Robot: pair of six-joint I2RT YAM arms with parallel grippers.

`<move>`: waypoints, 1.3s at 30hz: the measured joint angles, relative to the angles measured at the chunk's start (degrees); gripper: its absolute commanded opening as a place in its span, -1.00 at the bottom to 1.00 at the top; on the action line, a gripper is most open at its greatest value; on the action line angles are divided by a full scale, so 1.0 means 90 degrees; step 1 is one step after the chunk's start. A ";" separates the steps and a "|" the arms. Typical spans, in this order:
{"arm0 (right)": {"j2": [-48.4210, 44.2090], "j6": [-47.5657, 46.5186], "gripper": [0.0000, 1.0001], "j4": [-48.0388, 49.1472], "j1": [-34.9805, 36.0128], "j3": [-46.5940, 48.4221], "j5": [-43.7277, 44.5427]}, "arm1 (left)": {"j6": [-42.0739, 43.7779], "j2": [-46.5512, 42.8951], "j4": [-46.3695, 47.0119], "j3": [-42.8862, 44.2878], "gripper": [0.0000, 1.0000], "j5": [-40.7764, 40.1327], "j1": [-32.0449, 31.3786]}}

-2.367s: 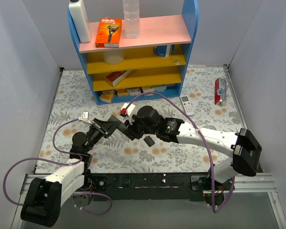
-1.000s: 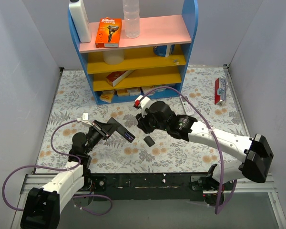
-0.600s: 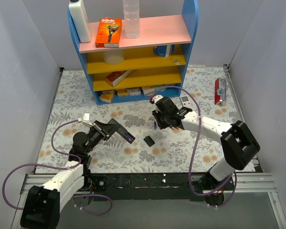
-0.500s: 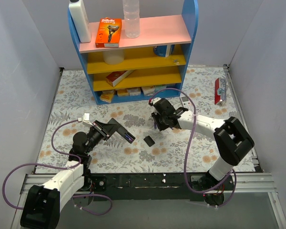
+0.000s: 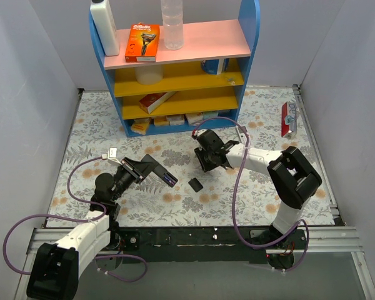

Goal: Load the batteries into the remote control
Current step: Pick up the battery from the center of the board, then load the battery into the remote control.

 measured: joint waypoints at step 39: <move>-0.1651 -0.0743 -0.97 -0.1236 0.0930 0.0466 -0.0308 | -0.1013 0.0852 0.1219 0.0000 -1.00 0.0270 0.0000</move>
